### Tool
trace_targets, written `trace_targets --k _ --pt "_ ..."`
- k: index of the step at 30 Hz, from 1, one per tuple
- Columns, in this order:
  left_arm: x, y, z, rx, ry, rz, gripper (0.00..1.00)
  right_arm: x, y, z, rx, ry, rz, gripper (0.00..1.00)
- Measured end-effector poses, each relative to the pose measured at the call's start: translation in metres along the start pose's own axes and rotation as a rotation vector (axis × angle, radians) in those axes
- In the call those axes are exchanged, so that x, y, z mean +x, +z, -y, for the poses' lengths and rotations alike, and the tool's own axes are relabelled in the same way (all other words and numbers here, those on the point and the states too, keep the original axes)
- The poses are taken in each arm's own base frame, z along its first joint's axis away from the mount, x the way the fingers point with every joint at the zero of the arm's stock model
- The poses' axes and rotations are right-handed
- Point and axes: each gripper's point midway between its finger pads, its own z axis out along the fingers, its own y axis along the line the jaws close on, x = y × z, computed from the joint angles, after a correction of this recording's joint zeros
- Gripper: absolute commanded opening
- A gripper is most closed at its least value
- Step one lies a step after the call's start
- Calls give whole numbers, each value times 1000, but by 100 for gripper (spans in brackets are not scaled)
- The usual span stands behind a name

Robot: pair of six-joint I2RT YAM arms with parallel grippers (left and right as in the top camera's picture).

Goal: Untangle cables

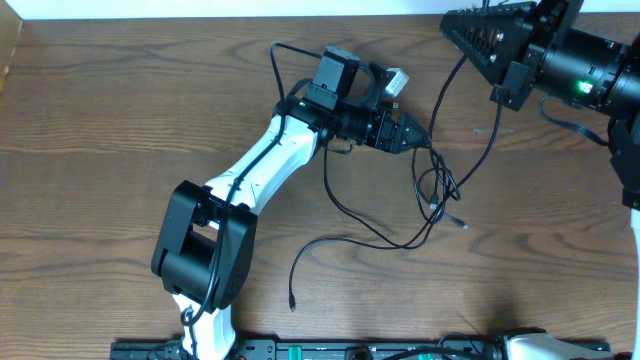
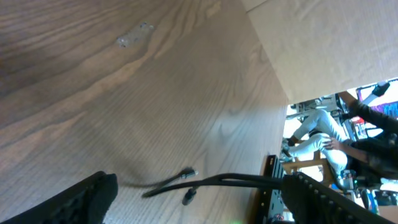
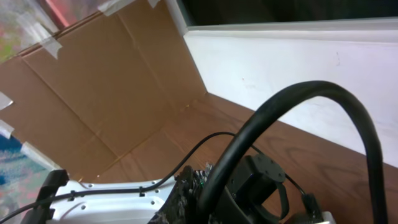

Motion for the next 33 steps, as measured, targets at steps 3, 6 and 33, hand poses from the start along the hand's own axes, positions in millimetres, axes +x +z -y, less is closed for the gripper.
trace_targets --k 3,6,33 --pt "-2 -2 -7 -28 -16 9 86 1 0 3 18 7 -2 1" --pt "-3 -15 -36 -147 -96 35 86 1 0 5 27 10 -3 1" --pt "-18 -98 11 -514 -89 243 83 -7 69 143 291 343 112 1"
